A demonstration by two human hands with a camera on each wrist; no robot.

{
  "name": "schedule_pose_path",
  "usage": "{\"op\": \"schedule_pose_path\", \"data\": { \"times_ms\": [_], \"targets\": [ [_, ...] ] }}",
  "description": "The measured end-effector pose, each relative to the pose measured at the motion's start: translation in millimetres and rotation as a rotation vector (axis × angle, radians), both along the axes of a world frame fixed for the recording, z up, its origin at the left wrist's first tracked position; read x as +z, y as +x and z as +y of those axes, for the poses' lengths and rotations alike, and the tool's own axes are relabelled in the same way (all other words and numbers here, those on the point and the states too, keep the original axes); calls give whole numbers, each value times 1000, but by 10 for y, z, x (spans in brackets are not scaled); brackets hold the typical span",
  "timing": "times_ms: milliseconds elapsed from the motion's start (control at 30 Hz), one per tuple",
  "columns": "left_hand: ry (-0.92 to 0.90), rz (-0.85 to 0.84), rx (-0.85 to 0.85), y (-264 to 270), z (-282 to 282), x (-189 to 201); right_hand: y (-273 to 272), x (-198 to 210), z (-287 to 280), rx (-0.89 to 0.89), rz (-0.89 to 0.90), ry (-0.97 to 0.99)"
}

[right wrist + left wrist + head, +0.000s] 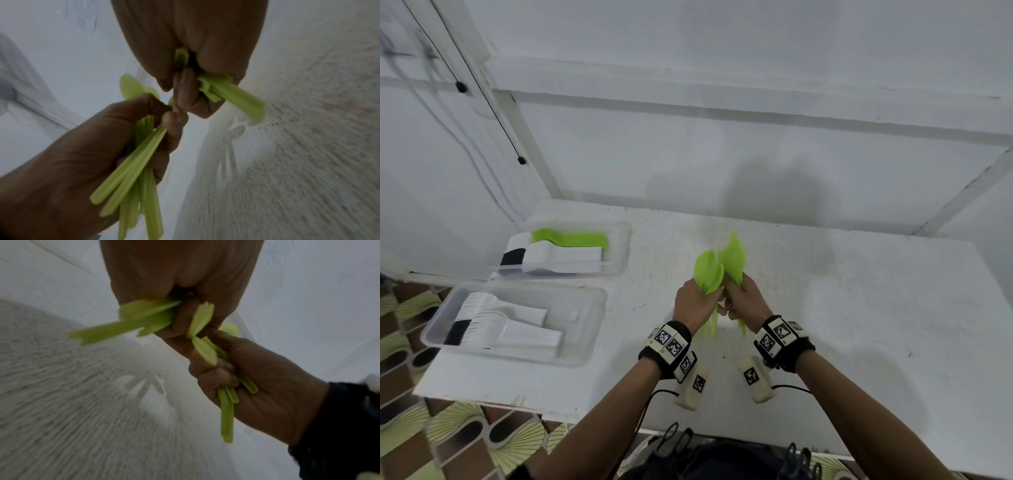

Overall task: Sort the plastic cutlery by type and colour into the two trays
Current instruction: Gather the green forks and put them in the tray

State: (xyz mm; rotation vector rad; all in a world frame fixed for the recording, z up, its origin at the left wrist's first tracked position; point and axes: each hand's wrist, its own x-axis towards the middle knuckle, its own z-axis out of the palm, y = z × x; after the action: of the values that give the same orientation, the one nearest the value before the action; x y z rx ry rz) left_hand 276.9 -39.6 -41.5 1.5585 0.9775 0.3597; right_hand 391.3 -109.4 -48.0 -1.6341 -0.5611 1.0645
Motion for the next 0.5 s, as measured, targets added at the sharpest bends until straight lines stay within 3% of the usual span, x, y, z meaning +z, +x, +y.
{"op": "schedule_pose_path", "data": {
  "times_ms": [200, 500],
  "targets": [
    [-101, -105, 196, -25, 137, 106, -46, 140, -90, -26, 139, 56],
    [-68, -206, 231, 25, 171, 153, -62, 216, -104, -97, 121, 152]
  ]
}}
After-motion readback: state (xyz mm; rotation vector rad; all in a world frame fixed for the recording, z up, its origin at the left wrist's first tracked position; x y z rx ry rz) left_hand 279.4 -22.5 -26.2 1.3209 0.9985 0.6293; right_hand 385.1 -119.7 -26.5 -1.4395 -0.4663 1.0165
